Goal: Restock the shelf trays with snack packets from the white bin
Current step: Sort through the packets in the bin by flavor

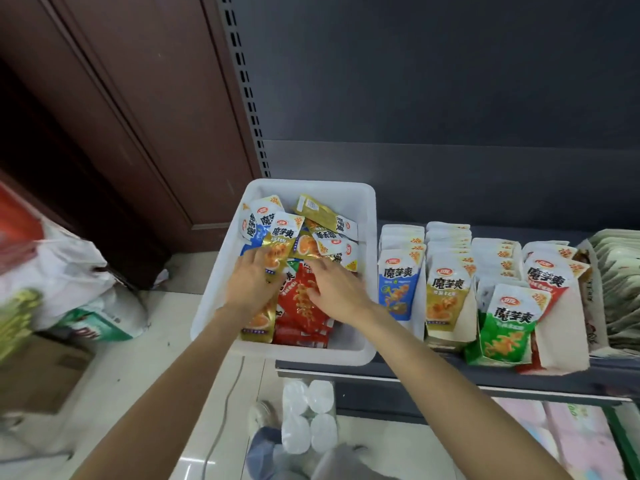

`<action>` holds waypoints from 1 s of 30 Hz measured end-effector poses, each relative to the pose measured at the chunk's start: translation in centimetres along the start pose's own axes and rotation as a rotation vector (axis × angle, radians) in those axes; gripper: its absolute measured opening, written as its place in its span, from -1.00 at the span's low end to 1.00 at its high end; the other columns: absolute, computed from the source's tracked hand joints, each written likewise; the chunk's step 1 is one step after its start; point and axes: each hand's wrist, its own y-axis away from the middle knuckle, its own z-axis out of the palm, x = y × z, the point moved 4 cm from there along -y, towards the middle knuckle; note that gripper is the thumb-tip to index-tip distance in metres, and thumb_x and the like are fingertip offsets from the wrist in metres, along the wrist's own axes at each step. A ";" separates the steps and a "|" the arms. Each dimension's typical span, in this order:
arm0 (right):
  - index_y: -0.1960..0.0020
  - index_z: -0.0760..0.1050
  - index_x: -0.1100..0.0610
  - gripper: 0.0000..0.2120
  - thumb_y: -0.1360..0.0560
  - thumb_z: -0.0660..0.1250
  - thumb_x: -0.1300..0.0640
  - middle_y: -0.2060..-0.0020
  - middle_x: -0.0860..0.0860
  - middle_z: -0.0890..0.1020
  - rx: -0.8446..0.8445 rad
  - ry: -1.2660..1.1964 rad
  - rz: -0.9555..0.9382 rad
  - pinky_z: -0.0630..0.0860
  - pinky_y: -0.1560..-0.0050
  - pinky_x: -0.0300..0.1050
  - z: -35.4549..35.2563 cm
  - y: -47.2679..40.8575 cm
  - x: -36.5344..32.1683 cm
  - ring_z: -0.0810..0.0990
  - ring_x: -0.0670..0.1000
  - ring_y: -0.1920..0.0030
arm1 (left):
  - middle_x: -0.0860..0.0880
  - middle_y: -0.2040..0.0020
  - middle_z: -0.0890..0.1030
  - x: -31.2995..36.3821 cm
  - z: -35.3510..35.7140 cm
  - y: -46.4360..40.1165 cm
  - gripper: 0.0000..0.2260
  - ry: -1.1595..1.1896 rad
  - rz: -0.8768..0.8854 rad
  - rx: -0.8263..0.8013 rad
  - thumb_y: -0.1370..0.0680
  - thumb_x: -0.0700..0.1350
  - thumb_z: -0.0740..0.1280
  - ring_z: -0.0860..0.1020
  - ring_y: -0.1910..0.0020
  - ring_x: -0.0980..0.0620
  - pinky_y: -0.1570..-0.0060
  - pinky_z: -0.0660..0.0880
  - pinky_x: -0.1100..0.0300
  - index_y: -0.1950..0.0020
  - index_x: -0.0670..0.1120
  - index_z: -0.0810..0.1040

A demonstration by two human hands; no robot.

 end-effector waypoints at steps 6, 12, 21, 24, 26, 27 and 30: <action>-0.53 0.01 0.12 -0.37 -0.56 0.23 0.14 -0.45 0.22 0.14 -0.201 0.166 0.109 0.38 -0.24 0.11 3.4 -2.5 0.1 0.28 0.26 -0.35 | -0.17 -0.41 0.33 0.2 2.2 -2.5 -0.40 -0.167 -0.027 -0.162 -0.53 0.06 0.31 0.26 -0.40 -0.15 -0.32 0.31 0.02 -0.46 -0.18 0.20; -0.53 0.06 0.09 -0.40 -0.58 0.20 -0.02 -0.42 0.14 0.30 -0.181 0.030 0.126 0.40 -0.27 0.08 2.1 -2.9 0.6 0.37 0.19 -0.34 | -0.20 0.06 0.62 0.6 -0.1 -1.9 -0.72 -0.144 0.038 0.005 -0.62 -0.15 0.10 0.58 0.14 -0.16 0.19 0.49 0.01 -0.28 -0.11 0.48; -0.25 0.44 0.00 -0.62 -0.53 0.22 -0.18 -0.07 0.00 0.63 0.230 -1.181 0.404 0.64 0.12 -0.09 -3.5 -0.1 -1.0 0.65 -0.04 -0.01 | 0.07 0.10 0.69 3.4 -5.5 5.1 -0.84 0.108 0.497 0.418 -0.50 -0.09 0.33 0.64 0.13 0.14 0.27 0.50 0.35 0.01 -0.01 0.69; -0.14 0.52 0.11 -0.80 -0.53 0.34 0.12 0.05 0.03 0.66 0.347 -1.199 0.385 0.60 0.32 -0.21 -5.8 2.3 0.8 0.66 -0.06 0.14 | 0.10 -0.04 0.66 5.3 -5.0 6.1 -0.84 0.081 0.713 0.387 -0.51 -0.07 0.36 0.60 0.00 0.11 0.11 0.54 0.25 -0.04 0.01 0.68; -0.07 0.56 0.13 -0.83 -0.48 0.38 0.23 0.09 0.05 0.67 0.393 -1.108 0.347 0.55 0.35 -0.27 -7.6 4.6 2.6 0.64 -0.06 0.18 | 0.07 -0.10 0.63 7.1 -4.3 6.4 -0.82 0.097 0.797 0.337 -0.49 -0.04 0.40 0.55 -0.11 0.08 -0.08 0.48 0.20 -0.06 0.00 0.67; -0.02 0.57 0.12 -0.86 -0.47 0.40 0.24 0.13 0.03 0.67 0.431 -1.069 0.333 0.54 0.34 -0.29 -8.7 5.9 3.6 0.64 -0.09 0.20 | 0.06 -0.14 0.62 8.2 -3.8 6.5 -0.80 0.104 0.825 0.301 -0.48 -0.02 0.40 0.52 -0.16 0.07 -0.16 0.44 0.18 -0.08 -0.01 0.66; 0.02 0.58 0.06 -0.86 -0.45 0.42 0.24 0.18 -0.08 0.67 0.632 -0.971 0.311 0.54 0.26 -0.27 -12.4 10.8 6.8 0.62 -0.15 0.23 | 0.06 -0.20 0.57 11.3 -2.0 6.8 -0.77 0.147 0.827 0.223 -0.49 0.00 0.38 0.48 -0.21 0.05 -0.22 0.39 0.14 -0.12 -0.01 0.63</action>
